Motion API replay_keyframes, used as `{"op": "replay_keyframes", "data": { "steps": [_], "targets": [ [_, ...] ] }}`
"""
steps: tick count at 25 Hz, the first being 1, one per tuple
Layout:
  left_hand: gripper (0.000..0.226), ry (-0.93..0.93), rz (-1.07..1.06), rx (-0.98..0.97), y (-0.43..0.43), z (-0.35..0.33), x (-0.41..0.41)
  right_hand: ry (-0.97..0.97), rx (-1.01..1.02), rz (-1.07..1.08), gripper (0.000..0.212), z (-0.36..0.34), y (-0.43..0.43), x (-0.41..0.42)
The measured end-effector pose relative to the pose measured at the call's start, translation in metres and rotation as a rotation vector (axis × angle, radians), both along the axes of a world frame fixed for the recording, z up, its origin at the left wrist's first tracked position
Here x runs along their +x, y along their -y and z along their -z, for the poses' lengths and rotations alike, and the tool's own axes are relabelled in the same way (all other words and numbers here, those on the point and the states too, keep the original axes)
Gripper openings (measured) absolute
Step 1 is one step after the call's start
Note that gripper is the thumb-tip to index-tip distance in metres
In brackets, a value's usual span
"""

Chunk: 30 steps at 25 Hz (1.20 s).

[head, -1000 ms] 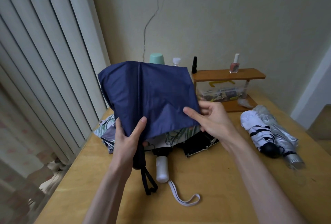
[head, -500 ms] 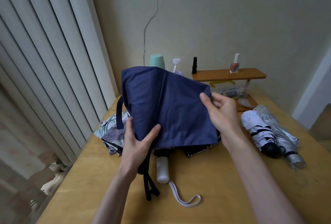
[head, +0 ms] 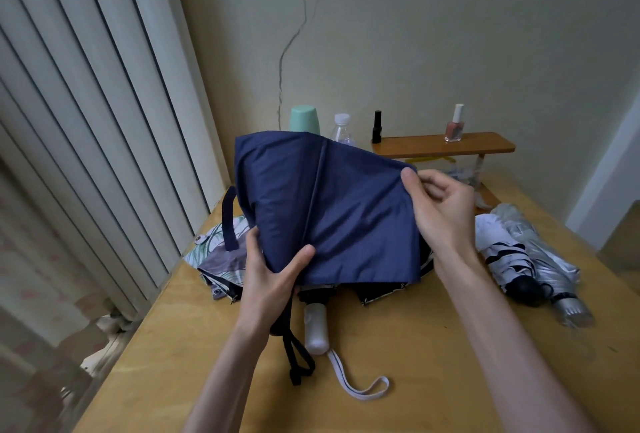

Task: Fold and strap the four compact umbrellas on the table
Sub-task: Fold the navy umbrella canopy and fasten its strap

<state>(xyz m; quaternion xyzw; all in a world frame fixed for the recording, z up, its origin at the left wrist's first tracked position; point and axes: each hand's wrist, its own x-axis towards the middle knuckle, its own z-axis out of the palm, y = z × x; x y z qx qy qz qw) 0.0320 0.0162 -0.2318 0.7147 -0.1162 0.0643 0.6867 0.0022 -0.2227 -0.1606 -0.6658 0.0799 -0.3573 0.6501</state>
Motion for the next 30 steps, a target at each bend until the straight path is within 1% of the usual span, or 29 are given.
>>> {"op": "replay_keyframes", "data": {
  "steps": [1, 2, 4, 5, 7, 9, 11, 12, 14, 16, 17, 18, 19, 20, 21, 22, 23, 24, 25, 27, 28, 30],
  "targets": [
    [0.090, -0.023, 0.018, 0.004, -0.002, 0.001, 0.002, -0.002, 0.024, -0.002, 0.014, -0.006, 0.000, -0.004],
    [0.102, -0.052, 0.056, 0.016, -0.004, 0.001, 0.004, -0.005, 0.048, -0.018, 0.010, -0.013, 0.000, -0.009],
    [0.137, -0.068, 0.136, 0.092, -0.012, 0.000, 0.008, -0.005, 0.073, -0.076, 0.004, -0.032, -0.006, -0.019],
    [0.146, -0.070, 0.185, 0.124, -0.016, -0.001, 0.009, -0.005, 0.070, -0.118, 0.007, -0.042, -0.011, -0.022],
    [0.147, -0.094, 0.285, 0.181, -0.017, -0.005, 0.006, -0.015, 0.035, -0.242, 0.016, -0.068, -0.024, -0.026],
    [0.142, -0.095, 0.313, 0.258, -0.013, -0.012, 0.000, -0.069, -0.032, -0.391, 0.023, -0.096, -0.040, -0.019],
    [0.137, -0.072, 0.337, 0.256, -0.004, -0.020, -0.009, -0.154, -0.120, -0.466, 0.021, -0.121, -0.060, -0.001],
    [0.126, -0.065, 0.338, 0.225, 0.003, -0.024, -0.015, -0.205, -0.158, -0.472, 0.020, -0.130, -0.073, 0.011],
    [0.091, -0.067, 0.306, 0.130, 0.018, -0.030, -0.028, -0.314, -0.204, -0.477, 0.015, -0.143, -0.098, 0.034],
    [0.053, -0.107, 0.263, 0.028, 0.026, -0.035, -0.035, -0.421, -0.307, -0.520, 0.020, -0.149, -0.117, 0.050],
    [0.040, -0.143, 0.269, -0.027, 0.026, -0.039, -0.037, -0.450, -0.387, -0.571, 0.023, -0.150, -0.121, 0.054],
    [0.032, -0.189, 0.299, -0.095, 0.025, -0.041, -0.037, -0.441, -0.439, -0.636, 0.028, -0.152, -0.123, 0.056],
    [0.025, -0.227, 0.342, -0.165, 0.021, -0.043, -0.037, -0.385, -0.456, -0.687, 0.036, -0.153, -0.121, 0.057],
    [0.019, -0.256, 0.391, -0.224, 0.017, -0.045, -0.037, -0.291, -0.463, -0.696, 0.041, -0.154, -0.114, 0.057],
    [0.017, -0.274, 0.431, -0.275, 0.013, -0.047, -0.037, -0.177, -0.511, -0.632, 0.042, -0.156, -0.106, 0.057],
    [0.018, -0.283, 0.459, -0.315, 0.010, -0.047, -0.036, -0.086, -0.609, -0.515, 0.040, -0.158, -0.095, 0.058],
    [0.021, -0.283, 0.481, -0.339, 0.007, -0.046, -0.034, -0.068, -0.741, -0.395, 0.039, -0.160, -0.083, 0.060],
    [0.025, -0.282, 0.492, -0.346, 0.005, -0.046, -0.033, -0.119, -0.861, -0.322, 0.042, -0.160, -0.070, 0.062],
    [0.028, -0.277, 0.500, -0.340, 0.003, -0.046, -0.032, -0.225, -0.938, -0.313, 0.050, -0.158, -0.059, 0.061],
    [0.030, -0.260, 0.518, -0.321, -0.002, -0.044, -0.031, -0.411, -0.940, -0.376, 0.068, -0.153, -0.046, 0.061],
    [0.029, -0.253, 0.521, -0.305, -0.003, -0.045, -0.031, -0.442, -0.914, -0.405, 0.071, -0.150, -0.043, 0.061],
    [0.025, -0.227, 0.513, -0.247, -0.005, -0.046, -0.031, -0.430, -0.870, -0.419, 0.068, -0.148, -0.044, 0.063]
  ]
}}
